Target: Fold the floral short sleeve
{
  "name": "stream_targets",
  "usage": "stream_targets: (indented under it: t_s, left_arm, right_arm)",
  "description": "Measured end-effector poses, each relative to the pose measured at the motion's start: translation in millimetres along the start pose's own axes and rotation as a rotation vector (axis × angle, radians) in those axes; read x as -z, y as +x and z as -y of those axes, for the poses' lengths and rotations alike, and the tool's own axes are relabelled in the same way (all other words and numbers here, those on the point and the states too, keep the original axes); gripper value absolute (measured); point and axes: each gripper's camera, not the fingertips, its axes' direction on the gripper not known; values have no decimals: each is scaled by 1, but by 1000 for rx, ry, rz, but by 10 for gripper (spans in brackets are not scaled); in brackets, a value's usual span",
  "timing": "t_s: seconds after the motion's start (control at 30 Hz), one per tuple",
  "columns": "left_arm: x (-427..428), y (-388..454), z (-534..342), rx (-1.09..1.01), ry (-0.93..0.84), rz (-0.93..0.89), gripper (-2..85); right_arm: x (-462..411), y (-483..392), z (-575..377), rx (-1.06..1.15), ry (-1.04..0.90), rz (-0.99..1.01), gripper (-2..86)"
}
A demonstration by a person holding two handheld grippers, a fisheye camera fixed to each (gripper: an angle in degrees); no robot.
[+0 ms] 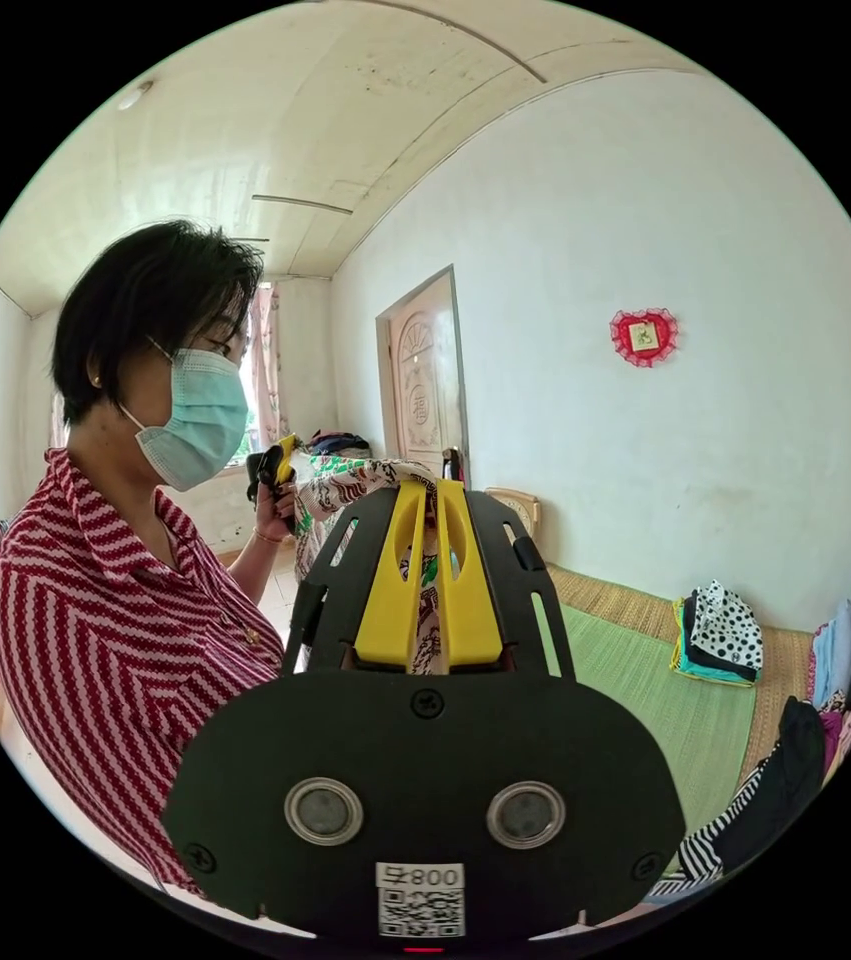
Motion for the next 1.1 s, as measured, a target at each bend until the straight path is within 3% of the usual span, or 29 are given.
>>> stream_targets:
  t_s: [0.2, 0.33, 0.5, 0.67, 0.83, 0.93, 1.1]
  left_arm:
    - [-56, -143, 24, 94, -100, 101, 10]
    - [-114, -296, 13, 214, -232, 246, 11]
    - [-181, -491, -43, 417, -413, 409, 19]
    - [-205, -672, -160, 723, -674, 574, 48]
    - [-148, -690, -266, 935, -817, 479, 58]
    - [-86, -658, -305, 1062, -888, 455, 61]
    - [21, -589, -291, 1215, -816, 533, 68]
  right_arm:
    - [-39, 103, 74, -48, -51, -14, 19]
    - [-106, 224, 125, -137, -137, -52, 20]
    - [-221, 402, 152, -319, -318, -127, 22]
    - [-346, 604, 108, -652, -597, -179, 29]
    - [-367, 704, 21, -910, -745, -159, 53]
    - [-329, 703, -6, -949, -755, -104, 65]
    - [-237, 648, -23, -1005, -825, -72, 74]
